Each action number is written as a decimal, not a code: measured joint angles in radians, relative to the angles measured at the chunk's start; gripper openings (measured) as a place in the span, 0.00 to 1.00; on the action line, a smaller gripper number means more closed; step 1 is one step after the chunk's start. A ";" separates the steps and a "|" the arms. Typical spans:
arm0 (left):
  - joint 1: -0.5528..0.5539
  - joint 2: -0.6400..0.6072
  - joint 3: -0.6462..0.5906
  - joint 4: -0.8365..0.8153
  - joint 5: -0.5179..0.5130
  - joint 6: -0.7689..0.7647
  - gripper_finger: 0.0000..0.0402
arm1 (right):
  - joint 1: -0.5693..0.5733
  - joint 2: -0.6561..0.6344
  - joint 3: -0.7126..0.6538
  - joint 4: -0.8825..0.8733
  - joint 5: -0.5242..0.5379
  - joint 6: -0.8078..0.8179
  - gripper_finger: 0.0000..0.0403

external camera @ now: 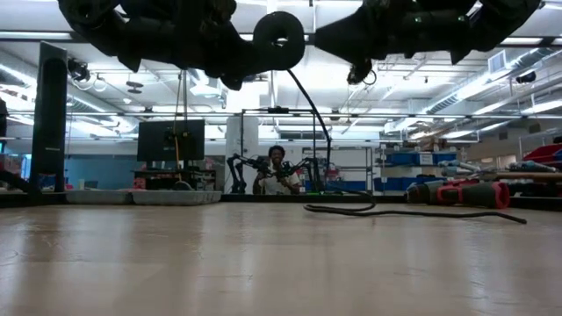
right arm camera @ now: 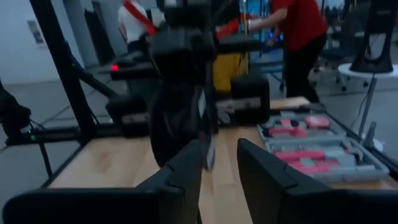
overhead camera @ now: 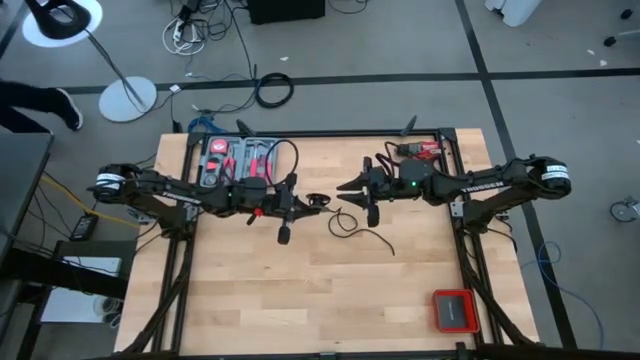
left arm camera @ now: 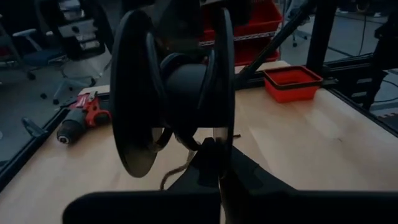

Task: Coil cords
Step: Uncoil the black wire from the black spool

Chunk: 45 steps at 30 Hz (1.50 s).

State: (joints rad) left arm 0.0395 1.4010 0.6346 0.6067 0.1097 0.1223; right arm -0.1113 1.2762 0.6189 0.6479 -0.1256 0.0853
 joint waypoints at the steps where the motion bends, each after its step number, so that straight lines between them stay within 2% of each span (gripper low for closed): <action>1: 0.000 0.003 0.000 -0.007 0.000 0.000 0.00 | 0.006 0.000 0.000 0.015 0.001 0.000 0.26; 14: -0.003 0.127 0.110 0.000 0.050 -0.004 0.00 | 0.020 0.000 0.010 0.047 0.002 0.019 0.26; 45: -0.003 0.127 0.123 -0.059 0.046 0.003 0.00 | 0.029 0.000 0.019 -0.076 0.029 0.041 0.25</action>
State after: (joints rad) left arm 0.0368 1.5284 0.7578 0.5477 0.1561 0.1249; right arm -0.0822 1.2758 0.6380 0.5716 -0.0969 0.1265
